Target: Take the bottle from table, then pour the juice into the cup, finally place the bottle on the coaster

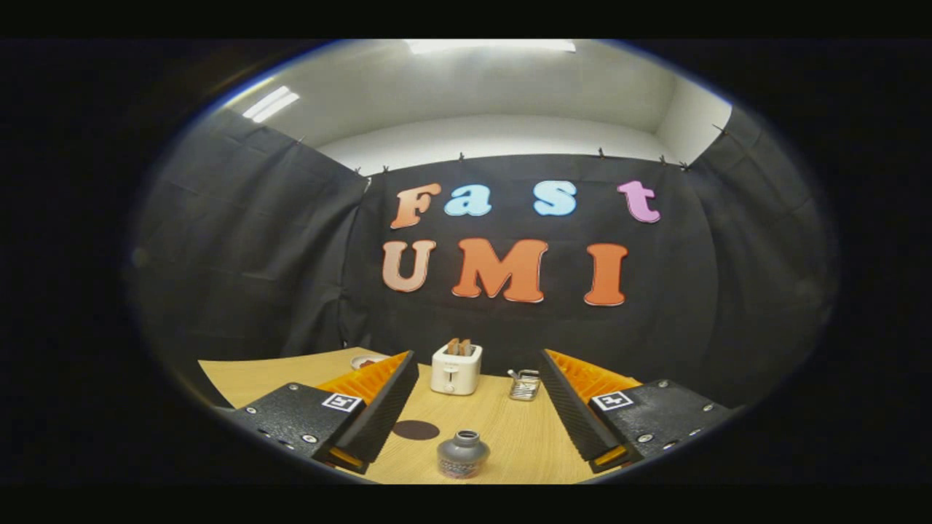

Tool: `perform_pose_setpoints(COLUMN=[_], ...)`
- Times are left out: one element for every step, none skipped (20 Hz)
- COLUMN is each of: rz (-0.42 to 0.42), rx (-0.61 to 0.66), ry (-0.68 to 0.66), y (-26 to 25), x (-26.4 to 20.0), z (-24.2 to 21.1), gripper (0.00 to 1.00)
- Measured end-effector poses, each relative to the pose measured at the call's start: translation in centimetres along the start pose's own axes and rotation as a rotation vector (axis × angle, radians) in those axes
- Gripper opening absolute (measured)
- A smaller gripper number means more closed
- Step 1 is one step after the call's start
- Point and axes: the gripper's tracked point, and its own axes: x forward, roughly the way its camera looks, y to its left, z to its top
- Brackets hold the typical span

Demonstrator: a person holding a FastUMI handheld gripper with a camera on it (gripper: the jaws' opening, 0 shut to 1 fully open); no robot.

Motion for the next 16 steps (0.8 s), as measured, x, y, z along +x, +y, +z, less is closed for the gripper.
perform_pose_setpoints(rz=[0.003, 0.01, 0.018, 0.019, 0.02, 0.022, 0.023, 0.023, 0.032, 0.043, 0.049, 0.045, 0.04, 0.04, 0.042, 0.049], rx=[0.011, 0.022, 0.03, 0.036, 0.039, 0.043, 0.048, 0.059, 0.068, 0.074, 0.072, 0.066, 0.062, 0.064, 0.074, 0.082], ry=[0.02, 0.038, 0.054, 0.071, 0.084, 0.097, 0.114, 0.136, 0.157, 0.177, 0.194, 0.203, 0.211, 0.222, 0.243, 0.266], y=[0.0, 0.2, 0.3, 0.3, 0.3, 0.3, 0.5, 0.6, 0.9, 1.3, 1.5, 1.6, 1.5, 1.7, 2.1, 2.5], x=[0.1, 0.1, 0.1, 0.0, -0.1, -0.1, -0.3, -0.5, -0.6, -0.8, -0.9, -1.0, -0.9, -0.8, -0.9, -0.9], z=[-1.3, -2.4, -3.4, -4.5, -5.5, -6.4, -7.6, -8.7, -9.9, -10.9, -11.9, -12.6, -13.2, -14.0, -15.1, -16.0], gripper=[0.99, 0.99, 0.99, 0.99, 0.99, 0.99, 0.99, 0.99, 0.99, 0.99, 0.99, 0.99, 0.99, 0.99, 0.99, 0.99])
